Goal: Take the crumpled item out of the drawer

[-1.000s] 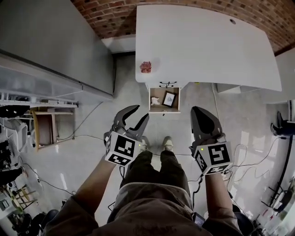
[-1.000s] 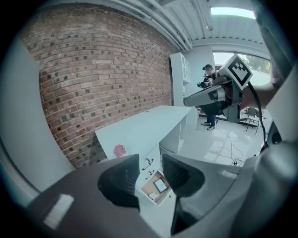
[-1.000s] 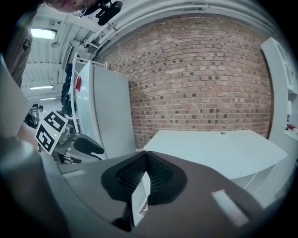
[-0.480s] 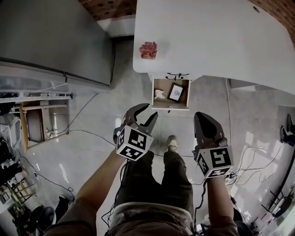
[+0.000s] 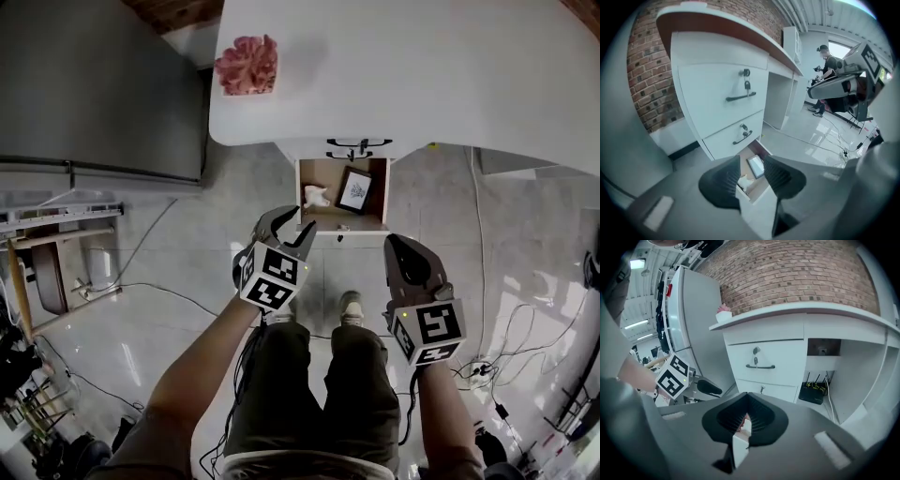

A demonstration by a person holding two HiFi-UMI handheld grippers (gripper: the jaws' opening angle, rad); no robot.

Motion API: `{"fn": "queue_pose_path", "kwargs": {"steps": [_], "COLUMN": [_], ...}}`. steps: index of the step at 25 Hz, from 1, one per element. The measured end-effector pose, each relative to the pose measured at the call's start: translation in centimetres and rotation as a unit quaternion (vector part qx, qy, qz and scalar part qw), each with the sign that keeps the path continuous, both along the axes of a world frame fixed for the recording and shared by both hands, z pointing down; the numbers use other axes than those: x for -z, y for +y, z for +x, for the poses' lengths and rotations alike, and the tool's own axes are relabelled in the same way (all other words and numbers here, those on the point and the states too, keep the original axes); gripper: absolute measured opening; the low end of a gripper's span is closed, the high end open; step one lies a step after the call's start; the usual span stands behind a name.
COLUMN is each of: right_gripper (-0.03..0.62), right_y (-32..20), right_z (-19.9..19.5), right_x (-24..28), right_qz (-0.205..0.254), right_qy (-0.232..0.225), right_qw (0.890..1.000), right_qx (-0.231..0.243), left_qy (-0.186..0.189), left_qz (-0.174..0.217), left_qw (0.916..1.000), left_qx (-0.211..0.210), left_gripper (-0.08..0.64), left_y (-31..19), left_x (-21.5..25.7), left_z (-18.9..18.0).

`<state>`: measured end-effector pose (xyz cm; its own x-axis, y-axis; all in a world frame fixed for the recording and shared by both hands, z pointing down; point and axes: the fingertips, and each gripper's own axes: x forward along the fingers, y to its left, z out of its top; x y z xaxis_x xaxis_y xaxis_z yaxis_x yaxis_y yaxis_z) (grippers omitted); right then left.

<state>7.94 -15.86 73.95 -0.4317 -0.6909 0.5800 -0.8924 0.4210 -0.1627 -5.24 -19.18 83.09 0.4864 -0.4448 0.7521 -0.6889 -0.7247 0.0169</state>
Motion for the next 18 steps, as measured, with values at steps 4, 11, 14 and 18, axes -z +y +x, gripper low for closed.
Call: {"fn": "queue_pose_path", "kwargs": {"steps": [4,11,14,18], "right_gripper": [0.028,0.028,0.028,0.028], "right_y": [-0.6,-1.0,-1.2,-1.6], "right_z": [0.4,1.2,1.5,1.4], "right_x": [-4.9,-12.6,-15.4,-18.1], "right_qz": [-0.001,-0.005,-0.008,-0.010], "right_qy": [0.004,0.009,0.007,0.012], "right_qw": [1.000,1.000,1.000,1.000], "right_qx": [0.004,0.006,0.000,0.007], "left_qy": [-0.020,-0.066,-0.085,-0.138], "left_qz": [-0.006,-0.015,-0.024,-0.022], "left_qw": [0.9997,0.9958,0.9921,0.9782], "left_qx": [-0.012,-0.062,-0.090,-0.153], "left_gripper": [0.152,0.170,0.176,0.176], "left_y": [-1.3,-2.6,-2.8,-2.8], "left_x": [-6.1,-15.8,-19.3,-23.6], "left_z": [0.1,0.6,1.2,2.2]}}
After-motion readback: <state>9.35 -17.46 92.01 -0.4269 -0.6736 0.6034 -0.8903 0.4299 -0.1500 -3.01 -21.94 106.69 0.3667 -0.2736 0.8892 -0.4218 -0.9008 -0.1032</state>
